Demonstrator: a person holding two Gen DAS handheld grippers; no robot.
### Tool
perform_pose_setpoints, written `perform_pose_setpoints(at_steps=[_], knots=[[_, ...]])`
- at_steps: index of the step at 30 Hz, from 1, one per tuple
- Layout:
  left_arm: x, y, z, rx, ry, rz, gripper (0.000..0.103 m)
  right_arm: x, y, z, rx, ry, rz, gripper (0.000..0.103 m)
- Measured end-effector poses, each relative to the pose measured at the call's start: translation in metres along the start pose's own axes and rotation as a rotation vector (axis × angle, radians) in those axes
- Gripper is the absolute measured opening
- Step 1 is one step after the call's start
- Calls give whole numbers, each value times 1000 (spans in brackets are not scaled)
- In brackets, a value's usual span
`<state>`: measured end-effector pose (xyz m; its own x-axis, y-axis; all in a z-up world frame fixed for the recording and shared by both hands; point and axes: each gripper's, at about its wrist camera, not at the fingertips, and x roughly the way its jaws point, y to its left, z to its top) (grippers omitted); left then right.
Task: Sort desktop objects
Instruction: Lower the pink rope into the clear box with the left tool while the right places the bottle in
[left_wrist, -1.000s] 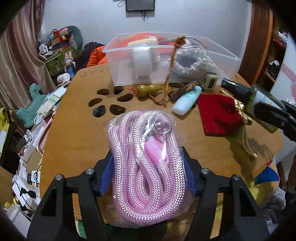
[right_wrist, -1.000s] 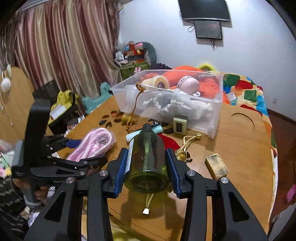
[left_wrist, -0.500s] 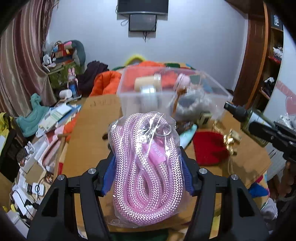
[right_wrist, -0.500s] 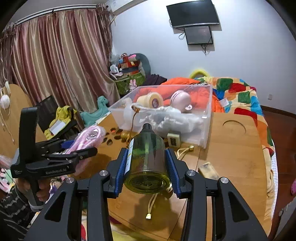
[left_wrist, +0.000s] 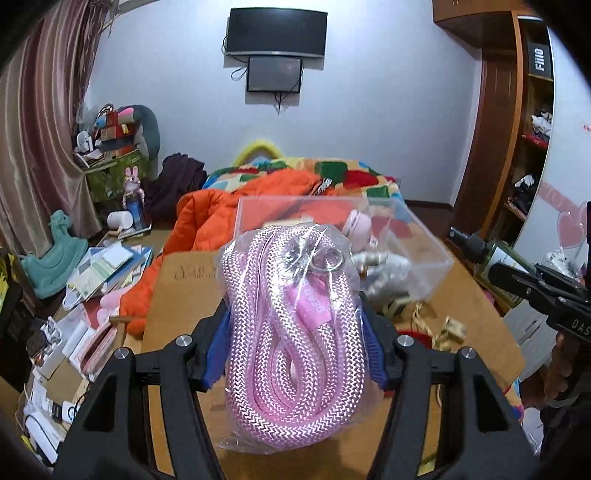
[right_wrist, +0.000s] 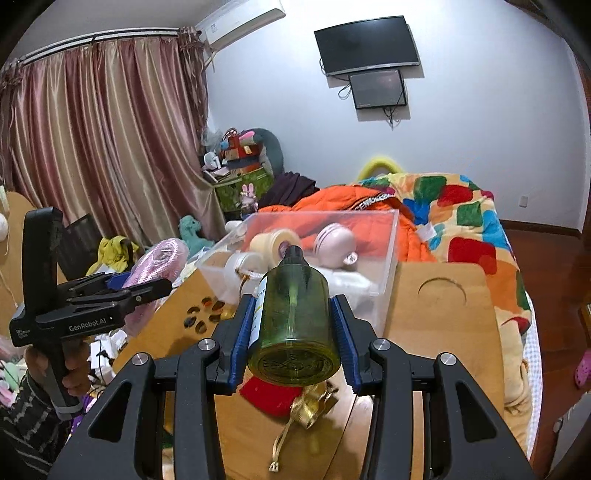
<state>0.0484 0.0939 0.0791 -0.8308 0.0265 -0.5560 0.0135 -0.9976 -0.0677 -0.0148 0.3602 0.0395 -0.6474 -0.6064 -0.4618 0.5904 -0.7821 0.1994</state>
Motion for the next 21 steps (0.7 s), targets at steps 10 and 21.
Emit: perform_pose_setpoints(at_steps=[10, 21], knots=[[19, 8, 40, -7, -28, -34, 60, 15, -10, 26, -12, -21, -23, 38], [57, -6, 69, 28, -4, -77, 60, 51, -26, 54, -10, -14, -4, 38]])
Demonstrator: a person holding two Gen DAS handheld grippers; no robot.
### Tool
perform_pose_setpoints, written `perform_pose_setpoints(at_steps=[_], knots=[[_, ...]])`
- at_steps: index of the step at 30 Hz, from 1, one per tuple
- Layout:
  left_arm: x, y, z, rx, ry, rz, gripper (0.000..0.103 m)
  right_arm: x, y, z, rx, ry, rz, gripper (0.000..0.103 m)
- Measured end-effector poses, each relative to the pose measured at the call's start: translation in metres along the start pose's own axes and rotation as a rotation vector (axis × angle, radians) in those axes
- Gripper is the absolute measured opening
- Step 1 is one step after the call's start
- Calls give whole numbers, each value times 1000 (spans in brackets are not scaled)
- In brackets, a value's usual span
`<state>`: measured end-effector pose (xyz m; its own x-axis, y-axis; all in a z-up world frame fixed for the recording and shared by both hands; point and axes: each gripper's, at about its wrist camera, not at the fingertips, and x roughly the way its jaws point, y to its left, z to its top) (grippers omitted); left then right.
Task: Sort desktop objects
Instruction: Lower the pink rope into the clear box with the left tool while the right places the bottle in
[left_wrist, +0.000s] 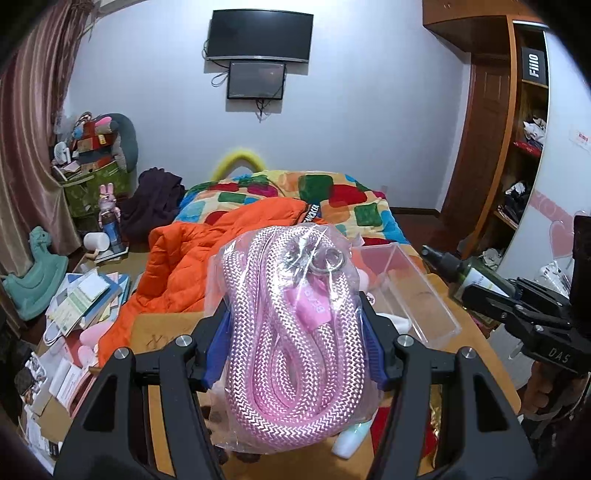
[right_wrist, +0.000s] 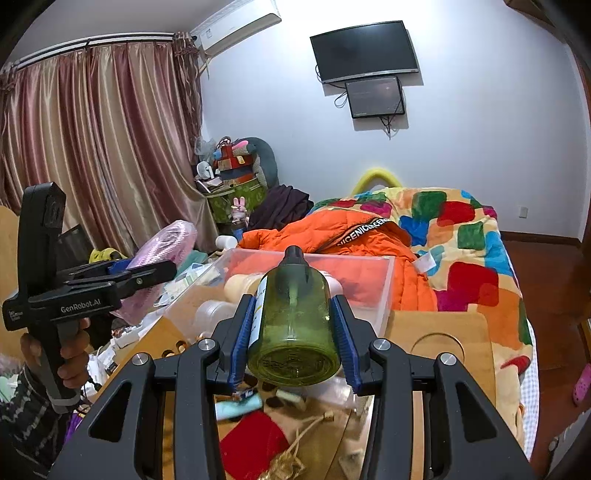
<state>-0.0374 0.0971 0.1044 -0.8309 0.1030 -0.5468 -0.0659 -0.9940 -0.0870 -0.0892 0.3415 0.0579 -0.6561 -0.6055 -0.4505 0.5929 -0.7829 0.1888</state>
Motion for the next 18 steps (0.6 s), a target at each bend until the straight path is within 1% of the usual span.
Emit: perform_pose_setpoints(at_steps=[7, 18], knots=[[22, -6, 5, 12, 24, -28, 60, 21, -6, 9, -9, 17, 6, 38], [54, -8, 7, 19, 72, -59, 60, 53, -19, 3, 5, 68, 19, 38]])
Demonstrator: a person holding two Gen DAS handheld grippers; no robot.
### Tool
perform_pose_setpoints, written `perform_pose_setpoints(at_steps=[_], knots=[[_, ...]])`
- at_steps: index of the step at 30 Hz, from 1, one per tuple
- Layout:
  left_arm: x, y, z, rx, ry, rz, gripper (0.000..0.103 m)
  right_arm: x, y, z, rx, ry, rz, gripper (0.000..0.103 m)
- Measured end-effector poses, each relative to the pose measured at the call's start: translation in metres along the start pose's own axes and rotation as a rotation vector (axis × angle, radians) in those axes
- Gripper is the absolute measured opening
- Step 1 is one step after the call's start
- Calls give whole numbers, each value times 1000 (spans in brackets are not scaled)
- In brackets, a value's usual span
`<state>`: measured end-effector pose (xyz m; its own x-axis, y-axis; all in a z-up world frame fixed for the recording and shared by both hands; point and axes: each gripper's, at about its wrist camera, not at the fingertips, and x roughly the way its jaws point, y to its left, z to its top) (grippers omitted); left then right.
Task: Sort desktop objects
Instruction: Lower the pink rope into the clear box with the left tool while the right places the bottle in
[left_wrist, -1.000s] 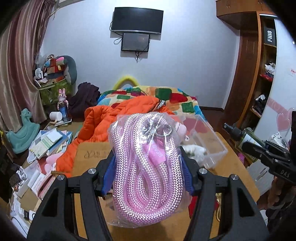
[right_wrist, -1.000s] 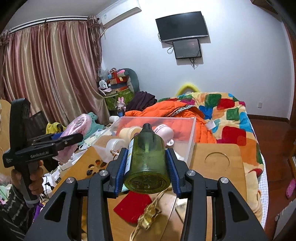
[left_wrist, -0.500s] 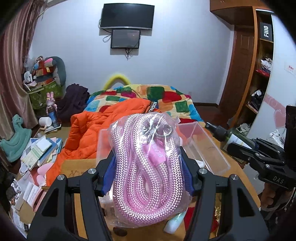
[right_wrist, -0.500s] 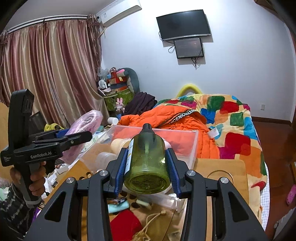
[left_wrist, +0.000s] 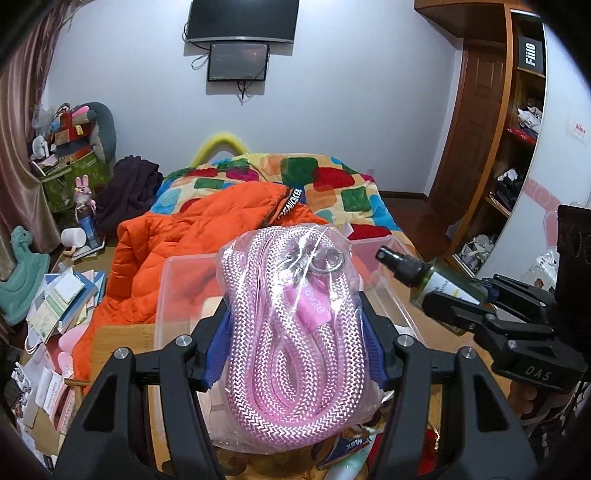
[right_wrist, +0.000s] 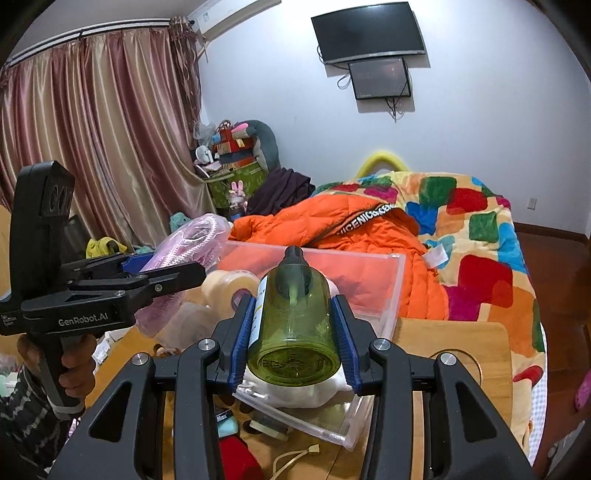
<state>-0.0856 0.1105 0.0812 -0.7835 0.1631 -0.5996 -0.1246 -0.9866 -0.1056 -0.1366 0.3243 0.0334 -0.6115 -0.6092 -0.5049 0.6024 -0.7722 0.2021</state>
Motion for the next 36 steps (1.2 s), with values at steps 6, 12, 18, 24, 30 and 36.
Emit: perform_pose_setpoints(at_steps=[6, 12, 18, 24, 30, 36], knots=[[20, -7, -2, 16, 41, -9, 61, 14, -4, -5, 5, 29, 1, 38], [35, -7, -6, 4, 88, -17, 61, 26, -1, -11, -11, 58, -9, 38], [36, -17, -10, 46, 86, 47, 61, 36, 6, -14, -56, 79, -57, 38], [30, -18, -10, 40, 82, 71, 61, 35, 12, -15, -75, 89, -83, 38], [6, -23, -7, 59, 21, 94, 70, 14, 17, -12, -84, 35, -126, 51], [-18, -27, -2, 62, -25, 95, 77, -12, 17, -8, -70, -18, -162, 60]])
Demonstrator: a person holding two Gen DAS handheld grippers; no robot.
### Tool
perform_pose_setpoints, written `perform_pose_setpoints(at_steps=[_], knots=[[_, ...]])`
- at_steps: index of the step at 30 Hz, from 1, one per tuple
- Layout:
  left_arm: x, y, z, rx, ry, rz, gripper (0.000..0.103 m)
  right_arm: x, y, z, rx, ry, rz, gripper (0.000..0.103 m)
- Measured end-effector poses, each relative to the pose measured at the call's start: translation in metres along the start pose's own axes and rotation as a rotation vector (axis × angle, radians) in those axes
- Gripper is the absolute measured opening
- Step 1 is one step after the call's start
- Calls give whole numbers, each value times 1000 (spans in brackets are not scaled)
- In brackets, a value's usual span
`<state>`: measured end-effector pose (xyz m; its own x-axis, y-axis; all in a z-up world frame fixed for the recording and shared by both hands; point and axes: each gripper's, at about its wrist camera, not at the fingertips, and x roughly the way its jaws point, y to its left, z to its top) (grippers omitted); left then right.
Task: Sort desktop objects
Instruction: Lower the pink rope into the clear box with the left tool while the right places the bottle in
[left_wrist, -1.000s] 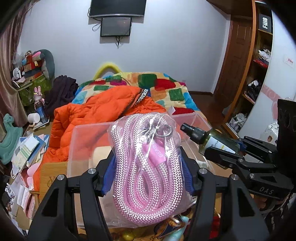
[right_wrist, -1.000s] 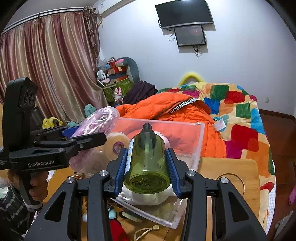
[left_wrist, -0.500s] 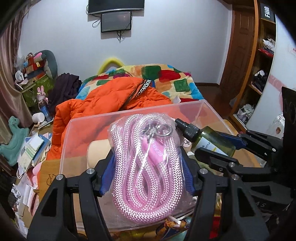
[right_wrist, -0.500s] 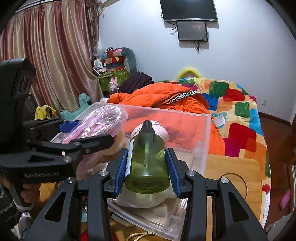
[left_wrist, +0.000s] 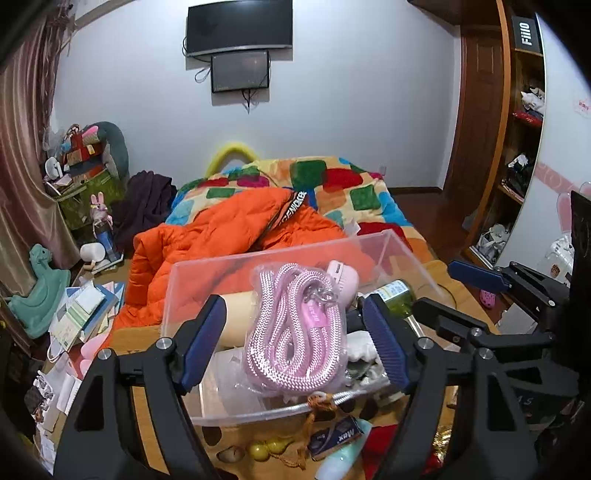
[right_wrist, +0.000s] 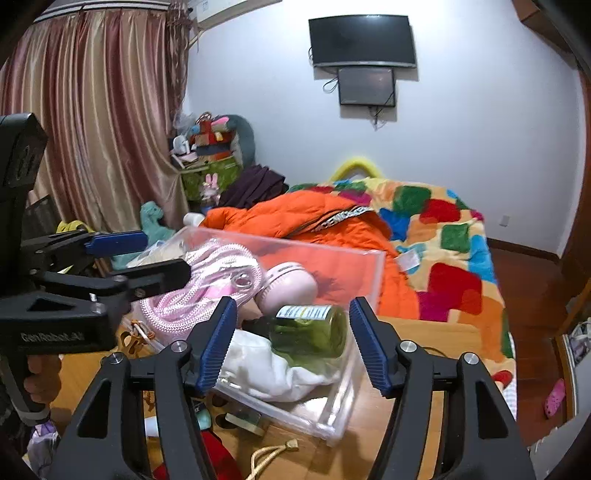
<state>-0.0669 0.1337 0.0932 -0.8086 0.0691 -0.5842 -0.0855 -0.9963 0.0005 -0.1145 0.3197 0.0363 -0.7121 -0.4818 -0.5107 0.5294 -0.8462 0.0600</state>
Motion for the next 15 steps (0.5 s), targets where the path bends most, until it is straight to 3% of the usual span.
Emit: perform_pose_setpoints(at_steps=[5, 15], knots=[[-20, -1, 0, -4, -29, -3, 83, -21, 0, -1, 11, -24, -28, 71], [-61, 16, -12, -61, -83, 10, 84, -63, -2, -19, 41, -42, -86, 76]])
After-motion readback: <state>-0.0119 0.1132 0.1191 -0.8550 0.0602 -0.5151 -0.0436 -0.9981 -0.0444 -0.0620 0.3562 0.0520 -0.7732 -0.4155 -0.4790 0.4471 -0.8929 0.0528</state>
